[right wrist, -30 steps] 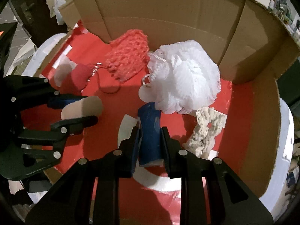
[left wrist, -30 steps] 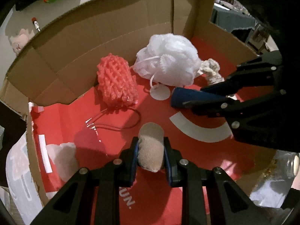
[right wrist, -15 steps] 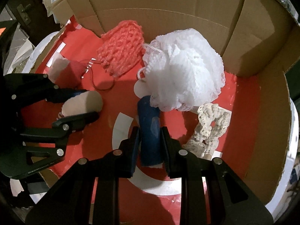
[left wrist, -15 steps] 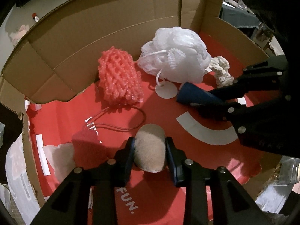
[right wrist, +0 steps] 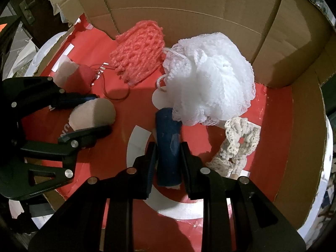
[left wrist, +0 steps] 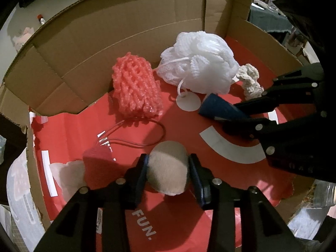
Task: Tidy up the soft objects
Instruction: 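Lower the tan pad and blue roll into the box and open both tools, then withdraw both tools from the box back toward the table items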
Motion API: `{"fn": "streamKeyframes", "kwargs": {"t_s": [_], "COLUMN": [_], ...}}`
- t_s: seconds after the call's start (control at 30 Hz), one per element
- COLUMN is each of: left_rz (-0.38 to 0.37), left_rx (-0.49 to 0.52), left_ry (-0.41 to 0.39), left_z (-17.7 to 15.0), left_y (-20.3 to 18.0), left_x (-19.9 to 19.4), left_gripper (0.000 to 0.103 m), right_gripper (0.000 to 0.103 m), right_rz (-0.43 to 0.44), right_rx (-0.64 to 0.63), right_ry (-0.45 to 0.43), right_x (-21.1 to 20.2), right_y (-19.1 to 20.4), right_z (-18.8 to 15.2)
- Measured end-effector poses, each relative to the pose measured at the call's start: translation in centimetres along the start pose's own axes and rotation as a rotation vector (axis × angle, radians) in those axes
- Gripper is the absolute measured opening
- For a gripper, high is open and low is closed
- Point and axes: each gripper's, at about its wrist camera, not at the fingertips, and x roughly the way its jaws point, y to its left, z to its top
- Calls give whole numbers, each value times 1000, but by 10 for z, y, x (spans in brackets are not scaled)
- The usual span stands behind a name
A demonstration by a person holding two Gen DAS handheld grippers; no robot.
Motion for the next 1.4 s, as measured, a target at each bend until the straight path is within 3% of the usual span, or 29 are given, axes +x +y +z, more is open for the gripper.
{"fn": "streamKeyframes", "kwargs": {"t_s": [0.43,0.6,0.73,1.03,1.07,1.13,1.17,1.4], "left_rz": [5,14,24,19,20,22,30,76], "left_rx": [-16,-21,-23,-71,-77,-89,-91,-112], "left_ry": [-42,-72,-86,-229,-246,-288,-311,-463], "left_z": [-2,-6,-9,-34,-38,-47,-53,-94], "left_y": [-1,-1,-2,-8,-9,-12,-15,-34], "left_x": [-20,-33,-40,-92,-99,-114,-122,-170], "left_gripper": [55,67,67,77,79,84,86,97], "right_gripper": [28,29,29,29,31,60,81,82], "right_rz": [-2,2,-8,-21,-24,-30,-36,-73], "right_rx": [-9,-9,-11,7,11,15,12,32], "right_ry": [-5,-23,-38,-139,-156,-208,-236,-393], "right_x": [-4,-13,-22,-81,-90,-111,-119,-176], "right_y": [5,9,12,12,12,14,18,41], "right_z": [-2,-6,-9,-35,-39,-51,-53,-98]}}
